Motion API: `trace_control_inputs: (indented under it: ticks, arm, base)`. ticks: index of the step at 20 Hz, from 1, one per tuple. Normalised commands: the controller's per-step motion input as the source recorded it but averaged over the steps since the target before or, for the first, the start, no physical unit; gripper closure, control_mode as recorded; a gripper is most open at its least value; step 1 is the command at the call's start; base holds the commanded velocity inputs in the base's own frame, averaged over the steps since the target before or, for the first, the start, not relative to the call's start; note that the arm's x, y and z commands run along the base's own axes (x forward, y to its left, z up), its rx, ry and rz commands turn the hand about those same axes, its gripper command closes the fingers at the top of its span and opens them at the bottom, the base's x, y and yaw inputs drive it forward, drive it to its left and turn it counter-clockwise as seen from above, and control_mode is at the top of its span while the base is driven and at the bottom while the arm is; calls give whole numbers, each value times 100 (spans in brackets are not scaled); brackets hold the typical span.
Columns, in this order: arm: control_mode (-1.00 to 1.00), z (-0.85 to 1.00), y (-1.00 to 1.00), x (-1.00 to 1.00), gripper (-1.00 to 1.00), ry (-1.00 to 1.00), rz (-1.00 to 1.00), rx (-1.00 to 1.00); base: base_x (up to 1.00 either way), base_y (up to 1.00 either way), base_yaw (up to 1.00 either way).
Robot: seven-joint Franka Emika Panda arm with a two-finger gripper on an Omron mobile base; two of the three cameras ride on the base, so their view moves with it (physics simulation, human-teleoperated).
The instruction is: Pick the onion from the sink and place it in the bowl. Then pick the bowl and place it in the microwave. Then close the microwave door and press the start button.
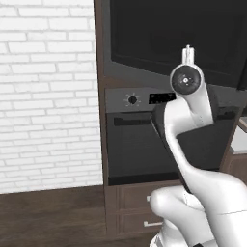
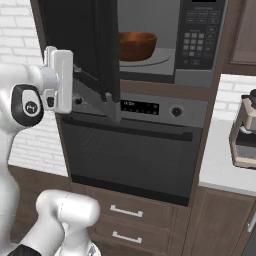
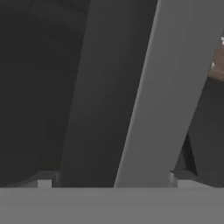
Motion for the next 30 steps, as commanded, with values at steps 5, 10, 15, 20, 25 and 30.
trace_control_inputs:
  ticks: [5,10,15,20,25,30]
  arm:
    - [-100,10,-6,96,-100,3,21,6]
    - [-100,22,-6,90,-100,8,12,4]
    - [-100,7,-2,89,-100,5,11,4]
    - [-100,0,-6,81,-100,0,12,7]
    - [-100,-23,-12,27,-100,0,12,4]
    - [-100,-11,-81,-59,-100,-5,6,7]
  base:
    - [0,0,0]
    - [0,0,0]
    - [0,0,0]
    - [0,0,0]
    - [0,0,0]
    - [0,0,0]
